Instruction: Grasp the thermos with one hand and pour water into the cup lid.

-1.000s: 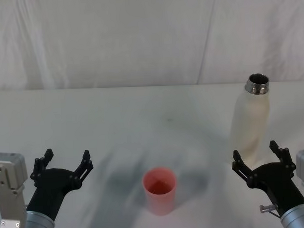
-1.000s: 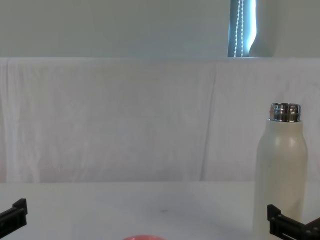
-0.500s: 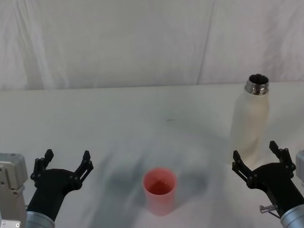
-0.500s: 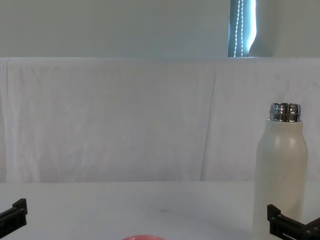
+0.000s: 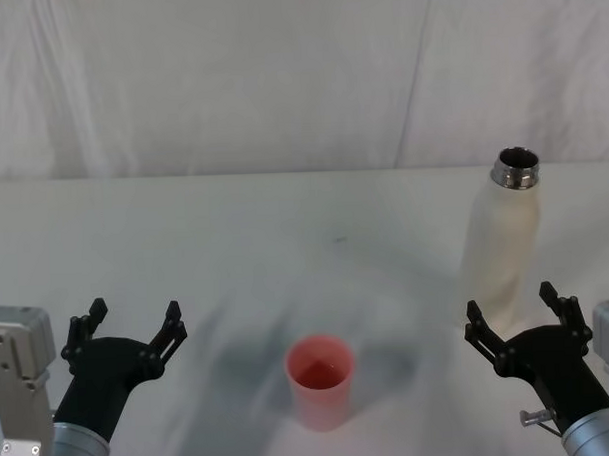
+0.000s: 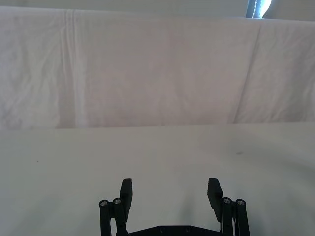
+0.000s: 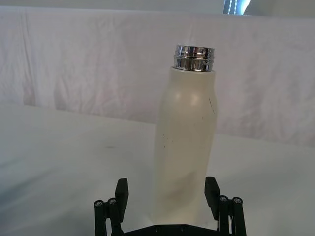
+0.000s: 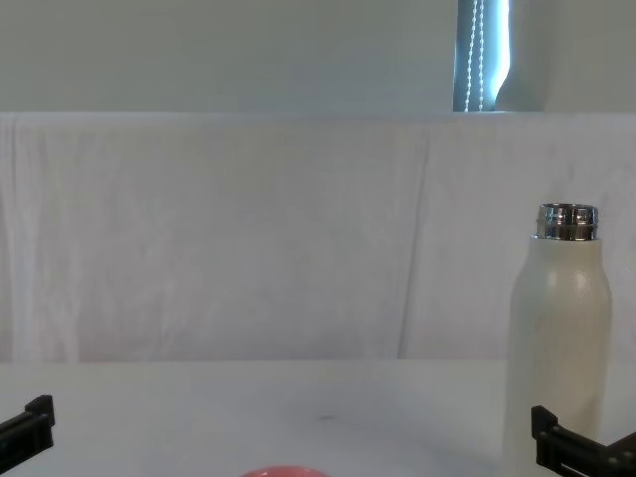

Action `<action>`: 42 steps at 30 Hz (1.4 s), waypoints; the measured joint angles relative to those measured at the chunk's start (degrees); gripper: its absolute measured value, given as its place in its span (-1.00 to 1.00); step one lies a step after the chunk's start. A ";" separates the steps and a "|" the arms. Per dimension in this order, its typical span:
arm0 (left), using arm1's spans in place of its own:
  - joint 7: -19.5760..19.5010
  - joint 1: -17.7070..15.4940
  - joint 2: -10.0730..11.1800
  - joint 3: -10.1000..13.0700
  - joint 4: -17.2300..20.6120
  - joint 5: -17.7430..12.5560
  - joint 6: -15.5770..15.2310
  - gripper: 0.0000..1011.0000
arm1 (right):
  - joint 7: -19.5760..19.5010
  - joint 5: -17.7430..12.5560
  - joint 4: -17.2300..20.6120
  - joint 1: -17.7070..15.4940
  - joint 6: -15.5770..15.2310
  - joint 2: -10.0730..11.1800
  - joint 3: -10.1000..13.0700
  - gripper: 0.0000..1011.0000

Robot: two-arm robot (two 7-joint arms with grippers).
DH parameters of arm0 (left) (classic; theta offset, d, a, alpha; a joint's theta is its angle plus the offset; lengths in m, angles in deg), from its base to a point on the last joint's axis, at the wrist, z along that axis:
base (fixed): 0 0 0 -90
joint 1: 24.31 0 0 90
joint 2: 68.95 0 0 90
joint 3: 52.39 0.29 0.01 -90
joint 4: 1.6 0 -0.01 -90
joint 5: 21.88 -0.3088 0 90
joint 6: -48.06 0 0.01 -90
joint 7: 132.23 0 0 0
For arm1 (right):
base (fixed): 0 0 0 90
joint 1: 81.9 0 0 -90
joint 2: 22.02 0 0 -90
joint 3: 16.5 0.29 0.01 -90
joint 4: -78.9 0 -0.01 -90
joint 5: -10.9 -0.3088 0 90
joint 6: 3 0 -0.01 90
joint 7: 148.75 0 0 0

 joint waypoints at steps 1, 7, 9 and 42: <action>0.00 0.00 0.00 0.00 0.00 0.00 0.00 0.98 | 0.00 0.00 0.00 0.00 0.00 0.00 0.00 0.98; 0.00 0.00 0.00 0.00 0.00 0.00 0.00 0.98 | 0.00 0.00 0.00 0.00 0.00 0.00 0.00 0.98; 0.00 0.00 0.00 0.00 0.00 0.00 0.00 0.98 | 0.00 0.00 0.00 0.00 0.00 0.00 0.00 0.98; 0.00 0.00 0.00 0.00 0.00 0.00 0.00 0.98 | 0.00 0.00 0.00 0.00 0.00 0.00 0.00 0.98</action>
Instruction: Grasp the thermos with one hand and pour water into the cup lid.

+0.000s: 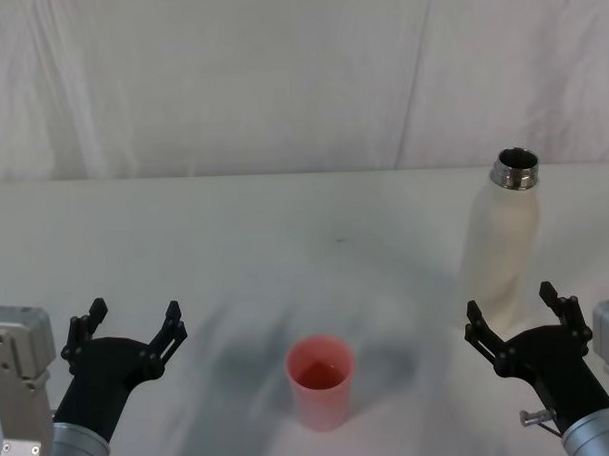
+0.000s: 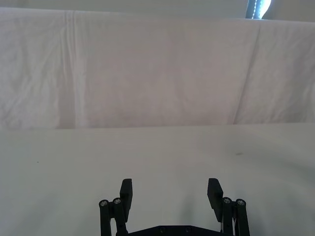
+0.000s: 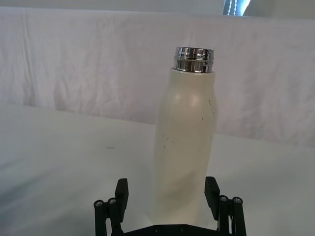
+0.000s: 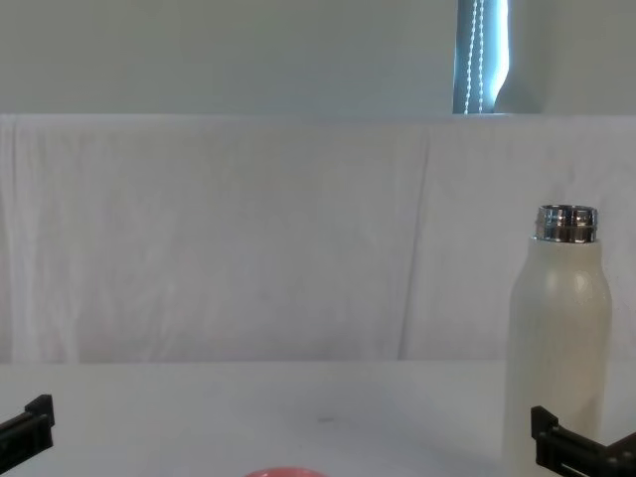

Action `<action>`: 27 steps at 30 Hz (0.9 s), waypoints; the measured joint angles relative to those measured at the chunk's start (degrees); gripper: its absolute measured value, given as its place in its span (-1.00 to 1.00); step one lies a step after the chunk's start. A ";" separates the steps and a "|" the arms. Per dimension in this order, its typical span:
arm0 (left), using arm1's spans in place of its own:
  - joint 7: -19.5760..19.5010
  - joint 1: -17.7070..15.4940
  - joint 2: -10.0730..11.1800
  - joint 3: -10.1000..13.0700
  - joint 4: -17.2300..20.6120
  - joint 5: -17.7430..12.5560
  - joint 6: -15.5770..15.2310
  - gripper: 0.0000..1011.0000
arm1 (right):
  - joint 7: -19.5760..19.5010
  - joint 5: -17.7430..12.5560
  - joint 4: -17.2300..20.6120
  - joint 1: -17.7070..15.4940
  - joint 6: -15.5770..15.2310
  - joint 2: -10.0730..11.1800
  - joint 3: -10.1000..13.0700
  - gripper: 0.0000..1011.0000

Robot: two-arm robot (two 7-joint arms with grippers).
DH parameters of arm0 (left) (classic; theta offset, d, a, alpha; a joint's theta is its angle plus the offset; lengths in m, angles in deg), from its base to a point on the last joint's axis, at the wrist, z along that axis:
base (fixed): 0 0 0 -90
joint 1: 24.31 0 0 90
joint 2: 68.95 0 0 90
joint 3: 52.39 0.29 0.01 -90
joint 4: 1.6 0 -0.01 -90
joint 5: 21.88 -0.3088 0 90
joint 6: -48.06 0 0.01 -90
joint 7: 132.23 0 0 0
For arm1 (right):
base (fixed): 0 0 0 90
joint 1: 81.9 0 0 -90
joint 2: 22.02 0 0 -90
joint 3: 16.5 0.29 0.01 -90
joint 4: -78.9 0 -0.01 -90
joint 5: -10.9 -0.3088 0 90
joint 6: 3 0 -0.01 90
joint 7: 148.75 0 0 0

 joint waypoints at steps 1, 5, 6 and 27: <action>0.00 0.00 0.00 0.00 0.00 0.00 0.00 0.98 | 0.00 0.00 0.00 0.00 0.00 0.00 0.00 0.98; 0.00 0.00 0.00 0.00 0.00 0.00 0.00 0.98 | 0.00 0.00 0.00 0.00 0.00 0.00 0.00 0.98; 0.00 0.00 0.00 0.00 0.00 0.00 0.00 0.98 | 0.00 0.00 0.00 0.00 0.00 0.00 0.00 0.98; 0.00 0.00 0.00 0.00 0.00 0.00 0.00 0.98 | 2.93 -1.98 -0.32 -0.02 -0.67 -0.51 1.32 0.98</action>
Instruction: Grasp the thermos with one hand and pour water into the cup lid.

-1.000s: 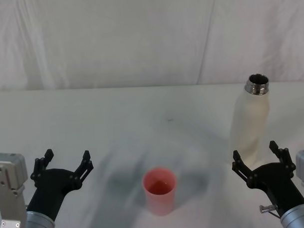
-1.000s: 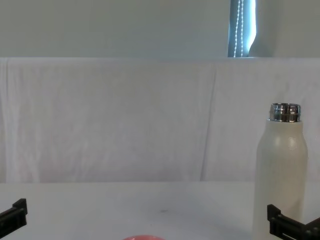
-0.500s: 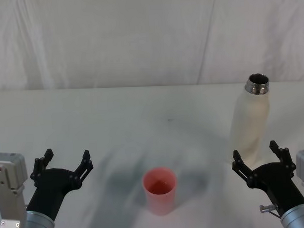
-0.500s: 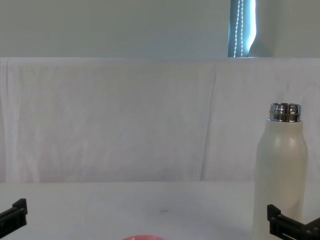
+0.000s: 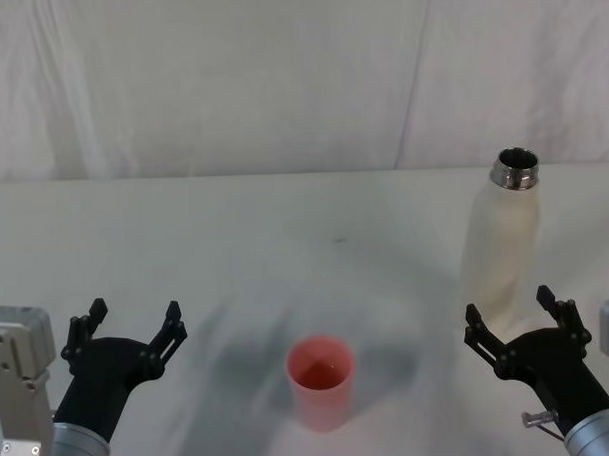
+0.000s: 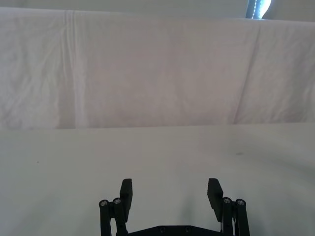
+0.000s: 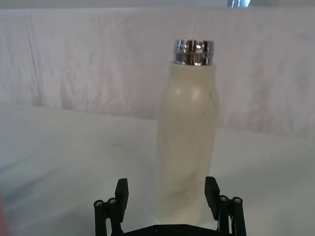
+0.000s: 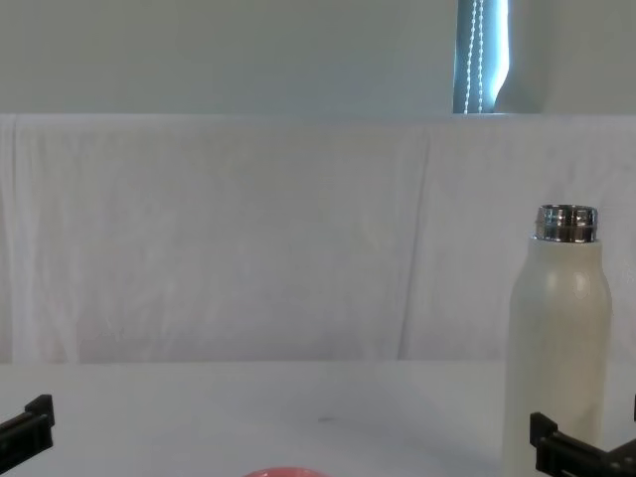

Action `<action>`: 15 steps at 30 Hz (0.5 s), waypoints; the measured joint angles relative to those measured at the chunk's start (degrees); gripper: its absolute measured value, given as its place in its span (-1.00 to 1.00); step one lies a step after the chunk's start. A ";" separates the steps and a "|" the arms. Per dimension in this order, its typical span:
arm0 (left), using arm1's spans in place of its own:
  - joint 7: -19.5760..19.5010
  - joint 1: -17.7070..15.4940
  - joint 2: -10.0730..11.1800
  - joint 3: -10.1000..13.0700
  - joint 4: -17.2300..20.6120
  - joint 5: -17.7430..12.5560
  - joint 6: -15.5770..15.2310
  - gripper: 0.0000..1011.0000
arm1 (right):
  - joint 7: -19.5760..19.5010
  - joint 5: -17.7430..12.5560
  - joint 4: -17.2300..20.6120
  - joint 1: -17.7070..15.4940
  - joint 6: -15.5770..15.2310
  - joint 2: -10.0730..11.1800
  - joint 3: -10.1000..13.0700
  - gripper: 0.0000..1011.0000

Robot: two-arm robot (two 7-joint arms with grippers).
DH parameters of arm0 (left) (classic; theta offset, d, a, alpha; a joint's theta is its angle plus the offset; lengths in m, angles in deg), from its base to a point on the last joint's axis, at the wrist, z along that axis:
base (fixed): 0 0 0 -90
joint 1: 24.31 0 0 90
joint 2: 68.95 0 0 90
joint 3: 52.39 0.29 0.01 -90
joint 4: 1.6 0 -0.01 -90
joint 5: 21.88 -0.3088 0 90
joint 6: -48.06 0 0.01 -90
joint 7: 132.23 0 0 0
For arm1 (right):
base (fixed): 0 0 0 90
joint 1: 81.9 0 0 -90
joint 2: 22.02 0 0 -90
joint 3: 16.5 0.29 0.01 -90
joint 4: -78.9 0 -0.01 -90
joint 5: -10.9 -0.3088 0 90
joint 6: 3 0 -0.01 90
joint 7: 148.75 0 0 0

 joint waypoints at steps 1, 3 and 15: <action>0.00 0.00 0.00 0.00 0.00 0.00 0.00 0.98 | 0.29 -0.30 -0.07 0.01 -0.17 -0.09 0.17 0.98; 0.00 0.00 0.00 0.00 0.00 0.00 0.00 0.98 | 1.42 -1.44 -0.37 0.11 -0.86 -0.47 0.91 0.98; 0.00 0.00 0.00 0.00 0.00 0.00 0.00 0.98 | 5.69 -4.49 -2.41 2.33 -4.10 -1.48 3.83 0.98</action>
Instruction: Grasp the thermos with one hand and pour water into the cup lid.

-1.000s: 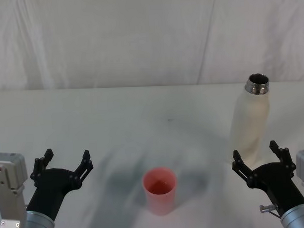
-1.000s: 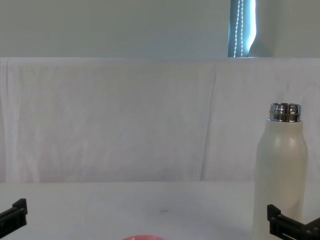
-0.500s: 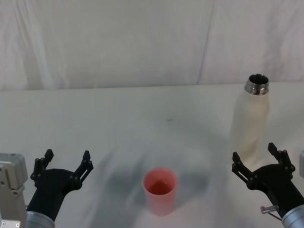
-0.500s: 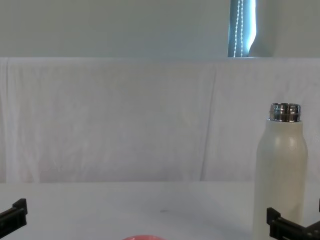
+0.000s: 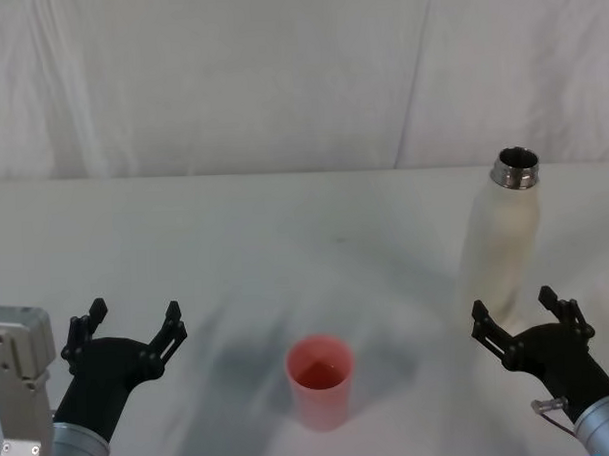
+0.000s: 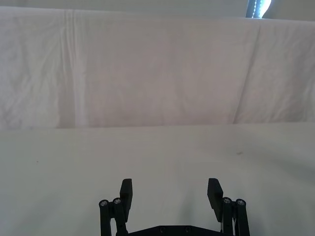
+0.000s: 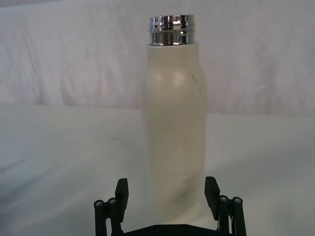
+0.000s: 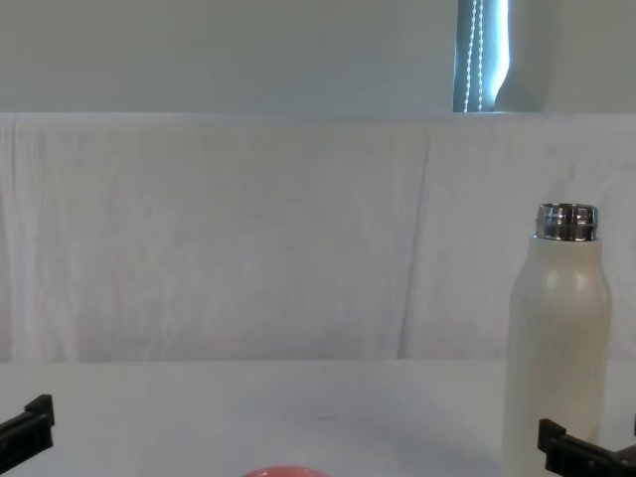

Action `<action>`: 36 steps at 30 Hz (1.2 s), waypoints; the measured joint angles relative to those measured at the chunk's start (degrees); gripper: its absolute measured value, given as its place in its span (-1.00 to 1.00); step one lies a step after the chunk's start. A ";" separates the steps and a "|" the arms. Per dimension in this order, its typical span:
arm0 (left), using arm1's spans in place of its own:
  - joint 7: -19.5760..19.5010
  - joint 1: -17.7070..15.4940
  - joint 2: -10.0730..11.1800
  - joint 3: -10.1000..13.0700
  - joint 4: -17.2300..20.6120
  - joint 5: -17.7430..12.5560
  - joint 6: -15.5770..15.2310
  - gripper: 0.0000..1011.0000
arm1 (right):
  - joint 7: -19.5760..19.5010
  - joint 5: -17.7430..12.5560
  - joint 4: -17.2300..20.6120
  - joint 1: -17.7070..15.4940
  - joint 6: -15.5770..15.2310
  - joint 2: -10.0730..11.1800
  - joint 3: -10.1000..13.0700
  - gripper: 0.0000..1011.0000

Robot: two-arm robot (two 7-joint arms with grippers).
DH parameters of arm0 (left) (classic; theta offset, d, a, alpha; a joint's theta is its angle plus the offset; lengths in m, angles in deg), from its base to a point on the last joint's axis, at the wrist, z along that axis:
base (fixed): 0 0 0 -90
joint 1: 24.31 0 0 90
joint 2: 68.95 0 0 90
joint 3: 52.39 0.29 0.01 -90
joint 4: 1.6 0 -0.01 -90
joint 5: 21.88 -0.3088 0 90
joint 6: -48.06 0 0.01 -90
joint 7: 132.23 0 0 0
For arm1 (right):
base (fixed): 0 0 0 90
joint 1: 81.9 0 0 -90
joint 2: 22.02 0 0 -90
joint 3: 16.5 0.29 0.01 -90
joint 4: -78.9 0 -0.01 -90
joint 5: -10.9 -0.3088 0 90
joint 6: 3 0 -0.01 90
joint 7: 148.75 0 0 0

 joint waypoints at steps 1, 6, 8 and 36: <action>0.00 0.00 0.00 0.00 0.00 0.00 0.00 0.98 | 1.18 -0.74 -0.40 0.58 -0.57 0.28 0.23 0.98; 0.00 0.00 0.00 0.00 0.00 0.00 0.00 0.98 | 4.47 -3.04 -1.57 2.27 -1.73 1.64 0.61 0.98; 0.00 0.00 0.00 0.00 0.00 0.00 0.00 0.98 | 5.43 -3.76 -1.99 2.84 -1.93 2.26 0.63 0.98; 0.00 0.00 0.00 0.00 0.00 0.00 0.00 0.98 | 6.28 -4.98 -5.02 6.48 -2.00 5.11 -0.76 0.98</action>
